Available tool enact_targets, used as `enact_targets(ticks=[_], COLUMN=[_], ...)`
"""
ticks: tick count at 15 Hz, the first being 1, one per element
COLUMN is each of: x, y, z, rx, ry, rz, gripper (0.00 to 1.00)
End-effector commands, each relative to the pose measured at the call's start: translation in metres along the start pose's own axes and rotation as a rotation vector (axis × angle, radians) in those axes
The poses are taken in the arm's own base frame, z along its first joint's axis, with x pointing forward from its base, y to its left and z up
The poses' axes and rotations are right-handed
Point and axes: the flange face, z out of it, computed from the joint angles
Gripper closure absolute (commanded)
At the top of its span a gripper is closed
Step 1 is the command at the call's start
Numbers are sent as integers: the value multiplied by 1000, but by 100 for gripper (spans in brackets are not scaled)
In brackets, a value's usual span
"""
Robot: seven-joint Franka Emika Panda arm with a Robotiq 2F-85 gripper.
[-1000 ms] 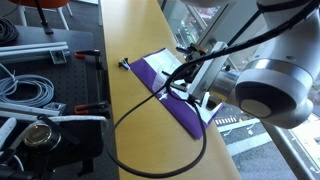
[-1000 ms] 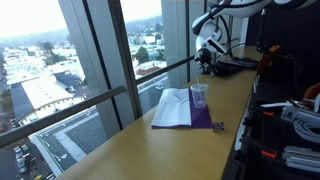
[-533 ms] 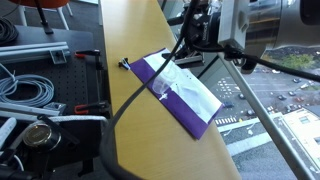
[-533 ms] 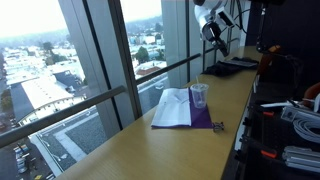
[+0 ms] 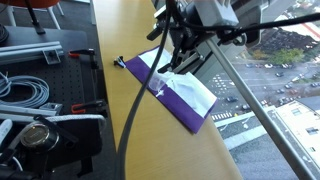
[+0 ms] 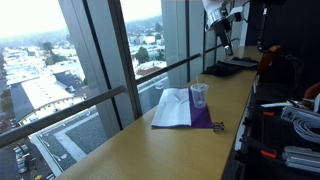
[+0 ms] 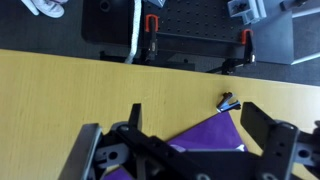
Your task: Put the straw inside the plastic cup
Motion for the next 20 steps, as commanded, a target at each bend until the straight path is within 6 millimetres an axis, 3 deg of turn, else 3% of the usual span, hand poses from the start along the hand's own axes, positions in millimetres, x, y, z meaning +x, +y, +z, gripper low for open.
enact_targets(ticks=[1, 7, 8, 10, 20], x=[-12, -18, -5, -8, -4], y=[20, 86, 76, 85, 78], z=[19, 44, 43, 49, 48], rx=[-122, -275, -233, -236, -239], ry=[137, 434, 361, 367, 367], rz=[-57, -54, -42, -33, -45], gripper=[0, 0, 0, 0, 0])
